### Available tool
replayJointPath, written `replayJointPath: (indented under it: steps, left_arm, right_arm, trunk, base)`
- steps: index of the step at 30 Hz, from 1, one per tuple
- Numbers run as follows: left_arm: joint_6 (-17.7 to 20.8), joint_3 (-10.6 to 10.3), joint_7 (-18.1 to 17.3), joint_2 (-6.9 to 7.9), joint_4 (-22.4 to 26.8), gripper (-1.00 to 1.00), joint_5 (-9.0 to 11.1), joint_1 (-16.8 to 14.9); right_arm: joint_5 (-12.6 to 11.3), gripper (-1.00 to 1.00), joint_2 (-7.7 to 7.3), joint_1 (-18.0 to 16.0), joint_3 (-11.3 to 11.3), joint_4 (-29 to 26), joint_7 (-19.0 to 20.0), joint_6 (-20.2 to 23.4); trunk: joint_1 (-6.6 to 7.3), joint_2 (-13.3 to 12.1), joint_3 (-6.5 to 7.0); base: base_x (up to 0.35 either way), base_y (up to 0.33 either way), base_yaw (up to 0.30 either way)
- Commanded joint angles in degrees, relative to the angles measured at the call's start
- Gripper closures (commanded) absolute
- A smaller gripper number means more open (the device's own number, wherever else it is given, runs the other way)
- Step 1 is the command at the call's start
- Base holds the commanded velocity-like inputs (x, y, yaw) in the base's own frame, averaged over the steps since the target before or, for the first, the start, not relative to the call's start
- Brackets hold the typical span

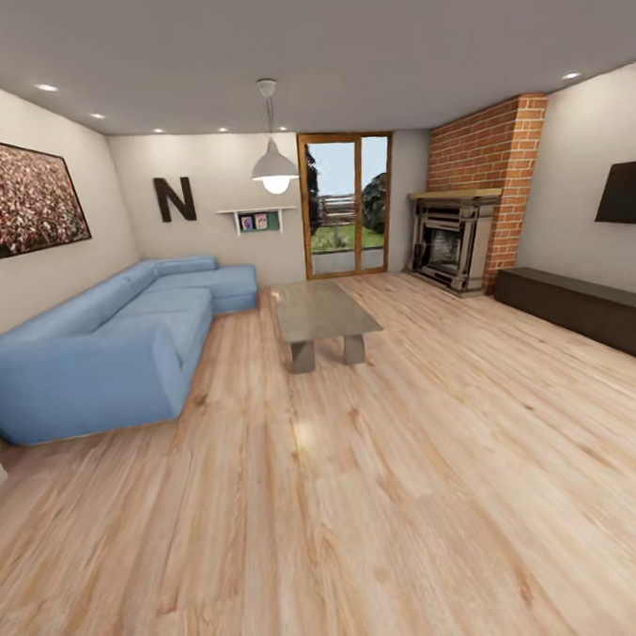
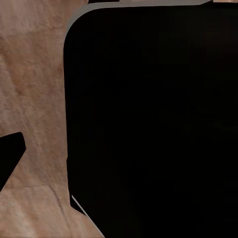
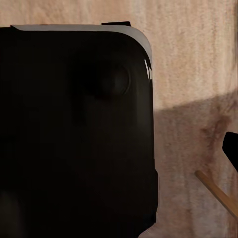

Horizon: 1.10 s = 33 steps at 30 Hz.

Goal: In the kitchen, take the popcorn bag from the countertop, put it into the microwave, and heat it until the popcorn is cooked so the cooked popcorn ends up inside the bag.

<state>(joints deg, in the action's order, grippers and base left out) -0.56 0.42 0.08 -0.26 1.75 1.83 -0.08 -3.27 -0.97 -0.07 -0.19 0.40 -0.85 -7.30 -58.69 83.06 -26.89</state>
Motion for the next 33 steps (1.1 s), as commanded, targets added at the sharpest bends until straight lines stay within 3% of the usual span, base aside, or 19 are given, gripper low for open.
replayJointPath:
  steps: [1,33]
  left_arm:
    - [-0.1,0.0,0.0,-0.01,0.0,-1.00,0.2,0.0]
    - [0.0,0.0,0.0,-0.08,0.0,-1.00,0.2,0.0]
  right_arm:
    - [-0.3,-1.00,0.01,0.0,0.0,0.0,0.0,-0.2]
    - [-0.3,-1.00,0.01,0.0,0.0,0.0,0.0,-0.3]
  trunk:
    - [-0.03,0.0,-0.04]
    - [-0.03,0.0,-0.04]
  base:
    - [0.321,0.000,-0.290]
    - [0.321,0.000,-0.290]
